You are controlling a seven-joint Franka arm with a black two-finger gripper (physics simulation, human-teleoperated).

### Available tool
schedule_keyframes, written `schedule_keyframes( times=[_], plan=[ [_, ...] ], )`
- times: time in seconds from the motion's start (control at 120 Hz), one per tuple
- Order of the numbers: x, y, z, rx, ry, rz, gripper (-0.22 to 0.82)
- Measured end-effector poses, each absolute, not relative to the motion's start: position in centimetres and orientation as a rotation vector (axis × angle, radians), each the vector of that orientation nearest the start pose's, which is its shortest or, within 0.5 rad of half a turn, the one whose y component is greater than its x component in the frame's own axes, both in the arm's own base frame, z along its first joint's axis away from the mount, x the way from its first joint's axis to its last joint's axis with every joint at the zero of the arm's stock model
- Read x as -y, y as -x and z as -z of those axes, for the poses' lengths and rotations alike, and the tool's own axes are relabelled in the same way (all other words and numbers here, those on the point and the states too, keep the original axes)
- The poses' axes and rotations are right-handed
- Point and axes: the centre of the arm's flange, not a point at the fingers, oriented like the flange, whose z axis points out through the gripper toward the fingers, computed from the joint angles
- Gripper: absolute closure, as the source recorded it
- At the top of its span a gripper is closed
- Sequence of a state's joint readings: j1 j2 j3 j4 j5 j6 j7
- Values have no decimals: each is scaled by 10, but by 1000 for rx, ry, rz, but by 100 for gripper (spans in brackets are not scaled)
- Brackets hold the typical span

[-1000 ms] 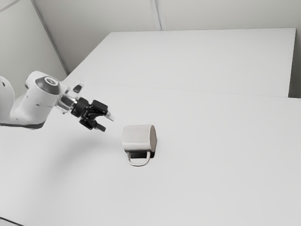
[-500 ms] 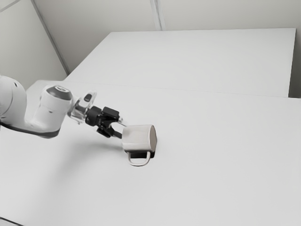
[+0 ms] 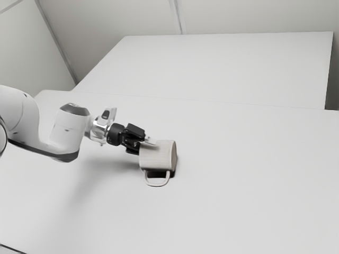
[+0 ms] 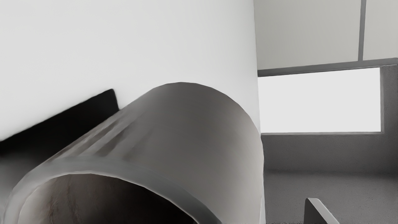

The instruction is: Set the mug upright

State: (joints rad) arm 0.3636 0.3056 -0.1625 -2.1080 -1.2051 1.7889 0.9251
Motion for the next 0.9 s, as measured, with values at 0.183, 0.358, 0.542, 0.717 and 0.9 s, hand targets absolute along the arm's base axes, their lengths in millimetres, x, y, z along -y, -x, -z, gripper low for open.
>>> schedule_keyframes(
  times=[0.183, 0.358, 0.542, 0.717, 0.9],
  plan=[
    [-26, -546, -286, 52, -1901, -135, 57],
    [-21, -546, -289, 76, -1891, -145, 71],
    [-16, -547, -306, 126, -1903, -171, 75],
    [-2, -543, -345, 324, -2050, -178, 77],
    [6, -547, -376, 744, -2426, -120, 78]
  ],
)
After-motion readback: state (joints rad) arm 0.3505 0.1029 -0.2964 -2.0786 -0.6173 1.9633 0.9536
